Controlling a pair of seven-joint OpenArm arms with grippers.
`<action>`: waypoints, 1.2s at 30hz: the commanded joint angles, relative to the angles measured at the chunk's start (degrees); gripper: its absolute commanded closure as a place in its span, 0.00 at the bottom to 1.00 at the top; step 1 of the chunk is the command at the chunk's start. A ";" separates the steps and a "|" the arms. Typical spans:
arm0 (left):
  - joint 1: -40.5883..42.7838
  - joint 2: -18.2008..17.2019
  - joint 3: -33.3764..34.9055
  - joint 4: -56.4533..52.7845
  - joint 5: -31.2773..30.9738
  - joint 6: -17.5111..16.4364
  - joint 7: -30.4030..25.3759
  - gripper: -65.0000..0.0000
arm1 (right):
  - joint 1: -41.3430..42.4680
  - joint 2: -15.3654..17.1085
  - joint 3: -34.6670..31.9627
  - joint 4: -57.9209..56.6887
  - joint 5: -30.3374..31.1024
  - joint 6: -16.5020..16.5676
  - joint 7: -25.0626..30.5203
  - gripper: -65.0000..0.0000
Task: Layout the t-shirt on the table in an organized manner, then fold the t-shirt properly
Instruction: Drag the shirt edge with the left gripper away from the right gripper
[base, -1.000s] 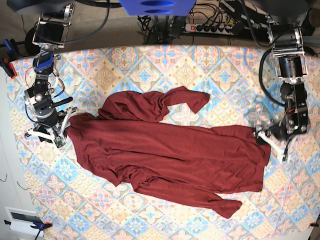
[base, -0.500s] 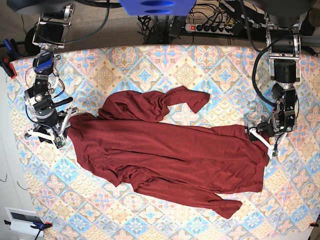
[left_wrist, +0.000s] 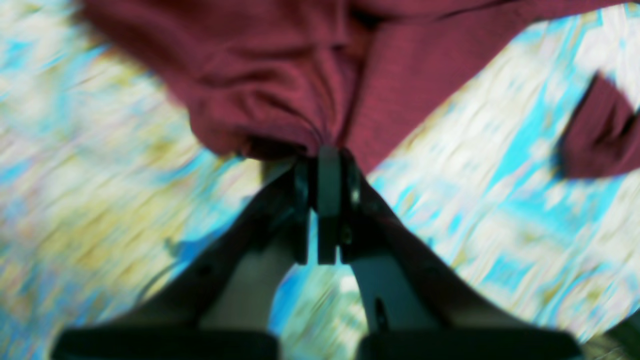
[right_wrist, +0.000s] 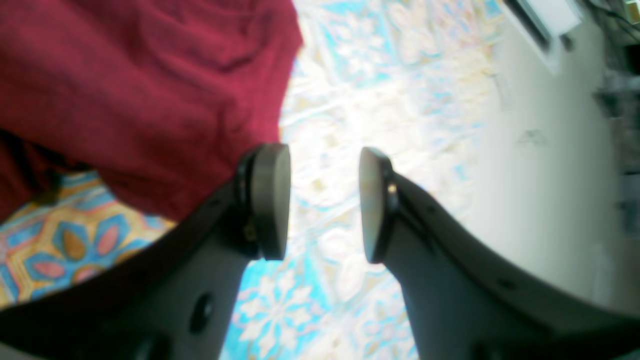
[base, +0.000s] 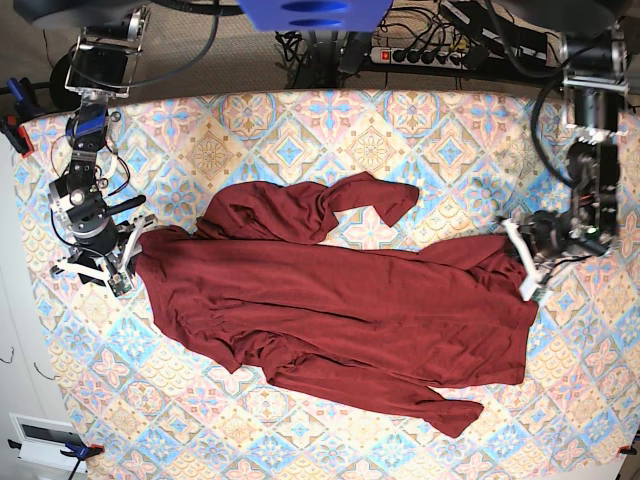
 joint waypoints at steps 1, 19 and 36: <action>0.63 -2.25 -1.56 1.37 -1.27 -0.39 -0.22 1.00 | 0.85 0.97 0.35 -0.18 -0.26 -0.43 0.57 0.66; 7.93 -10.43 -6.84 -6.46 -2.59 -2.85 -5.32 1.00 | 0.76 1.06 -7.57 -3.26 -0.08 -0.43 0.57 0.66; 7.84 -4.63 -4.02 -6.10 6.38 -2.85 -5.41 1.00 | 5.16 0.27 -12.75 -8.53 3.61 3.53 -2.25 0.66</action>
